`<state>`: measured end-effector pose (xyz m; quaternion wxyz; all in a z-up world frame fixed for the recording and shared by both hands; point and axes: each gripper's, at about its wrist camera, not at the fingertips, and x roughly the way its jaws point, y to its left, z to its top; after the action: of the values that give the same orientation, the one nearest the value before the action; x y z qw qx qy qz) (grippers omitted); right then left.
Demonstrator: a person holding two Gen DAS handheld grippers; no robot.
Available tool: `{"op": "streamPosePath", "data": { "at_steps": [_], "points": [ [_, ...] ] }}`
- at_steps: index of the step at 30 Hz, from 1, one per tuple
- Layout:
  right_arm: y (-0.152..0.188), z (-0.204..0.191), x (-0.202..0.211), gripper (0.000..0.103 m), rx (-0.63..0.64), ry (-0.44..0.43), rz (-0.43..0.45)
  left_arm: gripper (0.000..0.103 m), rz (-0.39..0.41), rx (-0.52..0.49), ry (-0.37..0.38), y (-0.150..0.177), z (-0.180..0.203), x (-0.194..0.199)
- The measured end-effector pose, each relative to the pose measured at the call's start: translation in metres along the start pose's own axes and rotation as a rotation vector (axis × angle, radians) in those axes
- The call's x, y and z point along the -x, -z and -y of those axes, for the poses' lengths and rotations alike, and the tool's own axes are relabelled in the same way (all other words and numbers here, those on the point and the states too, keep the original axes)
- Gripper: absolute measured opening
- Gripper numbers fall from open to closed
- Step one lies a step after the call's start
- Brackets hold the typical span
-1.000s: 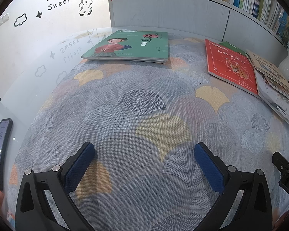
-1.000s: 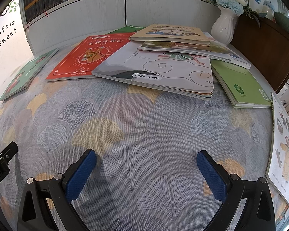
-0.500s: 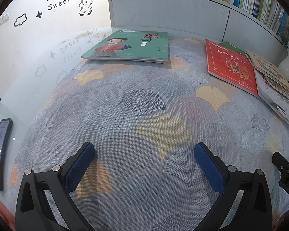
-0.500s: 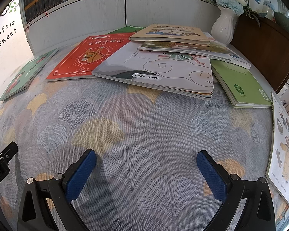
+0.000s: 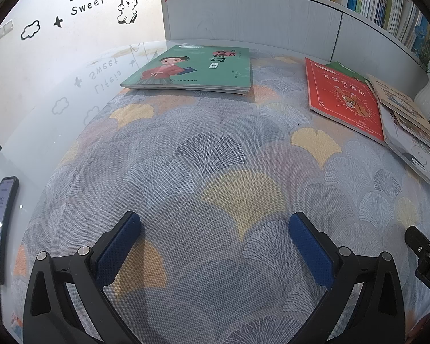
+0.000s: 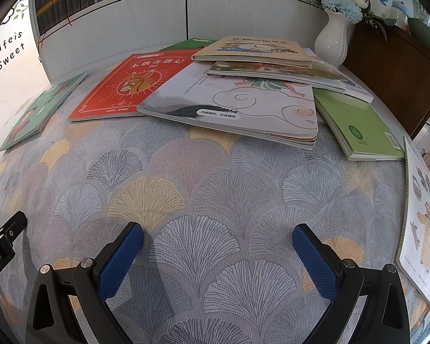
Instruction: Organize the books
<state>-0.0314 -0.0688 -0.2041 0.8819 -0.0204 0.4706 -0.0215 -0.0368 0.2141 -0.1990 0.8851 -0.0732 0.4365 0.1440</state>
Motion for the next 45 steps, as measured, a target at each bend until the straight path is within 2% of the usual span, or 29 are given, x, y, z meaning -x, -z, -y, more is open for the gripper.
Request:
{"op": "streamPosePath", "data": {
  "at_steps": [33,36,41,45],
  "points": [
    [0.0,0.0,-0.001,0.103,-0.009,-0.009,0.0,0.103,-0.006,-0.003,-0.003,-0.001,-0.002,0.001],
    [0.0,-0.001,-0.003,0.103,-0.01,-0.01,0.0,0.103,-0.031,-0.04,0.022,-0.003,-0.004,0.0],
    [0.0,-0.001,-0.002,0.103,-0.01,-0.009,0.0,0.103,-0.122,-0.084,0.061,-0.012,-0.008,-0.004],
    [0.0,-0.001,-0.002,0.103,-0.01,-0.009,0.0,0.103,-0.113,-0.095,0.067,-0.01,-0.008,-0.003]
  ]
}}
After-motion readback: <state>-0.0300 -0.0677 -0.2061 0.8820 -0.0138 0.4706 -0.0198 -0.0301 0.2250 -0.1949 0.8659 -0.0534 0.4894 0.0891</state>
